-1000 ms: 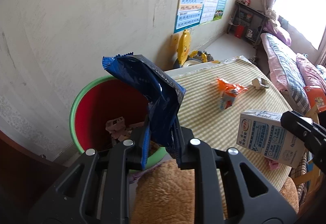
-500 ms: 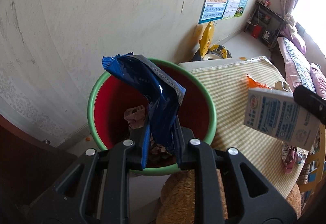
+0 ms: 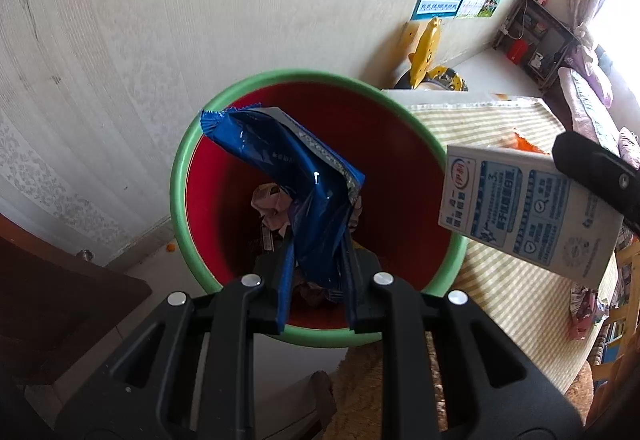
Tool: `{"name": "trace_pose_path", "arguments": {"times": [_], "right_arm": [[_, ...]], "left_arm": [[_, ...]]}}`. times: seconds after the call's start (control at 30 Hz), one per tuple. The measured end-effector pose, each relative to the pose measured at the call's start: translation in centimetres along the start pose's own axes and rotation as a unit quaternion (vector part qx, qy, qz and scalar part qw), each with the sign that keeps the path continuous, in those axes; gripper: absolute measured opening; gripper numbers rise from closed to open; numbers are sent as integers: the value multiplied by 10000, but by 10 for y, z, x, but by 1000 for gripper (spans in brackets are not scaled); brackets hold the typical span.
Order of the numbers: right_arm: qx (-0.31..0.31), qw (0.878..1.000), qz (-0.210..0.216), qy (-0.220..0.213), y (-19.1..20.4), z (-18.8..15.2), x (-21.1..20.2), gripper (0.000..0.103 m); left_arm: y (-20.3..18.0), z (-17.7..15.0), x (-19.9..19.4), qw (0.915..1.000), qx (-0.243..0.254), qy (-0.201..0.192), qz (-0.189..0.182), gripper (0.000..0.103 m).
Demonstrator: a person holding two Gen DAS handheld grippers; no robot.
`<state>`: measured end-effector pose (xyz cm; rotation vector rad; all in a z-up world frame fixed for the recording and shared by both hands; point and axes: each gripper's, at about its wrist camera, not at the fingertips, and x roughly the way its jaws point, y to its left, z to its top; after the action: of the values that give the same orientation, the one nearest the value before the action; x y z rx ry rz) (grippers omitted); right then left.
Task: Collect trash
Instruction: 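Open the left gripper over the bin while the right gripper drops the milk carton in, then grasp the pink wrapper with the left gripper while the right gripper grasps the blue-white wrapper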
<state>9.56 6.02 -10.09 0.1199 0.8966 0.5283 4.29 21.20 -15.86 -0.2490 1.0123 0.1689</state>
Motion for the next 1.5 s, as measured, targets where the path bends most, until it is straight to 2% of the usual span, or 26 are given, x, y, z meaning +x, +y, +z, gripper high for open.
{"name": "trace_pose_path", "arguments": {"times": [0.43, 0.47, 0.5, 0.53, 0.57, 0.7, 0.93, 1.03, 1.13, 1.23, 1.33, 1.37, 1.43, 1.5], "right_arm": [[110, 9999, 46, 63, -4, 0, 15, 39], [117, 9999, 59, 63, -4, 0, 16, 39], [139, 9999, 62, 46, -5, 0, 16, 40], [166, 9998, 60, 34, -6, 0, 16, 43], [215, 9997, 64, 11, -8, -1, 15, 51], [355, 9993, 131, -45, -10, -1, 9, 53], [709, 9969, 213, -274, -27, -5, -27, 54], [863, 9956, 78, -368, -45, -17, -52, 55], [1122, 9925, -252, -407, -74, -34, -77, 63], [1581, 9838, -731, -434, -120, -57, -105, 64], [2219, 9626, -1472, -493, -179, -85, -135, 64], [2386, 9565, -1599, -501, -192, -90, -140, 64], [2953, 9343, -1940, -481, -233, -113, -156, 65], [3496, 9122, -2091, -443, -265, -135, -167, 65]], "left_arm": [[7, -3, 14, 9998, -64, 199, 26, 22], [6, -3, 14, 9998, -72, 206, 28, 28], [7, -2, 14, 9997, -97, 212, 33, 39], [7, -1, 14, 9997, -135, 211, 36, 44], [7, -1, 14, 9996, -174, 199, 27, 46], [5, 0, 11, 9996, -143, 218, 59, 48], [-12, 1, -5, 10000, -1, 55, -11, 53], [-29, 1, -13, 9998, 150, -27, -104, 55], [-52, 0, -21, 9990, 357, -94, -236, 57], [-80, -4, -29, 9971, 617, -108, -432, 58], [-112, -10, -35, 9936, 914, -78, -660, 58], [-126, -13, -37, 9916, 1036, -37, -776, 58], [-147, -19, -39, 9881, 1236, 16, -915, 60], [-168, -26, -41, 9843, 1444, 53, -1014, 62]]}}
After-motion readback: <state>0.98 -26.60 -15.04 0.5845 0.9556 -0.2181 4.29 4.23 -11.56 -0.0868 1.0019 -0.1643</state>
